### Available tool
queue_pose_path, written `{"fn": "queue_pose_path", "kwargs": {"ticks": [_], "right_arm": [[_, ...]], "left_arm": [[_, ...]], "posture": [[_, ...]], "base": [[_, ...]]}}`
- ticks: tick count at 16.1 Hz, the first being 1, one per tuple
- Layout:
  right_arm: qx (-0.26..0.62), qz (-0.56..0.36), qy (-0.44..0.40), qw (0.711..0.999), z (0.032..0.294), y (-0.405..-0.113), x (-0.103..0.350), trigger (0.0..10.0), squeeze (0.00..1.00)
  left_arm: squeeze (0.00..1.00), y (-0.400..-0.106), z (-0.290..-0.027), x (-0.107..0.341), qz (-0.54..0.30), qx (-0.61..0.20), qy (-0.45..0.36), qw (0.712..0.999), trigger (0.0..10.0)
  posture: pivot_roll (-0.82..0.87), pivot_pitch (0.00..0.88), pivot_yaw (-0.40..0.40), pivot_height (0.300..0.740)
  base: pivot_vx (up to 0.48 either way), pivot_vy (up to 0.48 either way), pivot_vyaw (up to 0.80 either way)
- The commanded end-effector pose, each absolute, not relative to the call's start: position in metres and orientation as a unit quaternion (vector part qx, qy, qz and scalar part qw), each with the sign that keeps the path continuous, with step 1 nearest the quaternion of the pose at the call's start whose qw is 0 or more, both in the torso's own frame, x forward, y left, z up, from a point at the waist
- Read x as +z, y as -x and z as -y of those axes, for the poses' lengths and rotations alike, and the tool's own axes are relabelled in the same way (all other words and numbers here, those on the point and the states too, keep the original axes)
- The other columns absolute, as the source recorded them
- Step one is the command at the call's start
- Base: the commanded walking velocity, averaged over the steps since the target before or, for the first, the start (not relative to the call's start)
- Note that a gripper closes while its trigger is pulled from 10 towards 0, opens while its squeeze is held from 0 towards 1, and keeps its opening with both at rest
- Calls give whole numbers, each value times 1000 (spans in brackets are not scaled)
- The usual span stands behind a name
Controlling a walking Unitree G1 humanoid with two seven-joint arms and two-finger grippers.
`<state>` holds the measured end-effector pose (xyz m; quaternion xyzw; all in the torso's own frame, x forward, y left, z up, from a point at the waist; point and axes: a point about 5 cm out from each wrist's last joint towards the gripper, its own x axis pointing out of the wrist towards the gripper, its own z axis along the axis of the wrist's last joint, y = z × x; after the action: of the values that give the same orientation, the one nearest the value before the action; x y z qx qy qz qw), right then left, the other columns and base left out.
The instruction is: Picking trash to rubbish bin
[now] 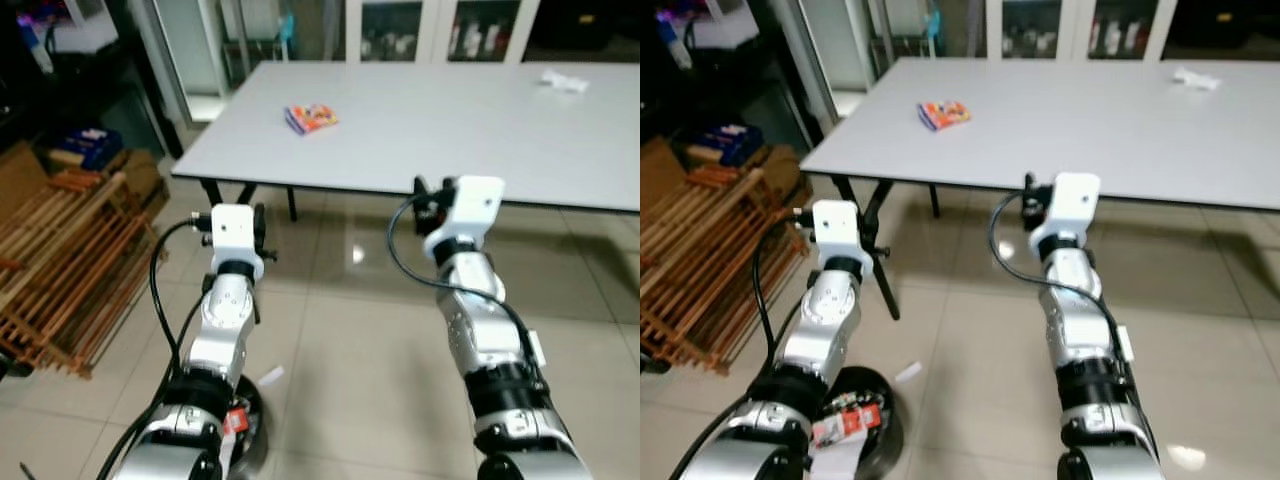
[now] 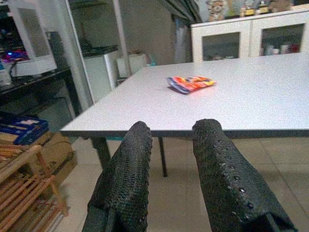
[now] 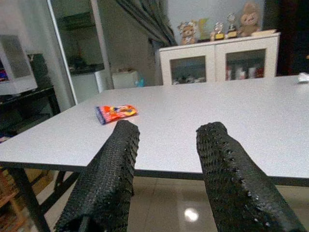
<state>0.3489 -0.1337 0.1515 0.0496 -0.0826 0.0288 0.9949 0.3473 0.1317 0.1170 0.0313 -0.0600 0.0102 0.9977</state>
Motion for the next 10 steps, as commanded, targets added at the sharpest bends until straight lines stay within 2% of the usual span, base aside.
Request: {"fn": "queue_pose_path", "kwargs": {"ticks": [1,3,10], "right_arm": [[48,83,-60,994,121,-350,155,10000,0],[49,83,-60,994,121,-350,155,10000,0],[49,84,-57,994,120,-350,155,10000,0]], "left_arm": [[0,-348,-143,117,55,25,-40,997,10000],[0,-348,-143,117,55,25,-40,997,10000],[0,-348,-146,114,45,31,-56,997,10000]], "posture": [[-2,0,78,740],[-2,0,78,740],[0,0,77,740]], "base": [[454,0,0],[456,0,-800],[471,0,0]]}}
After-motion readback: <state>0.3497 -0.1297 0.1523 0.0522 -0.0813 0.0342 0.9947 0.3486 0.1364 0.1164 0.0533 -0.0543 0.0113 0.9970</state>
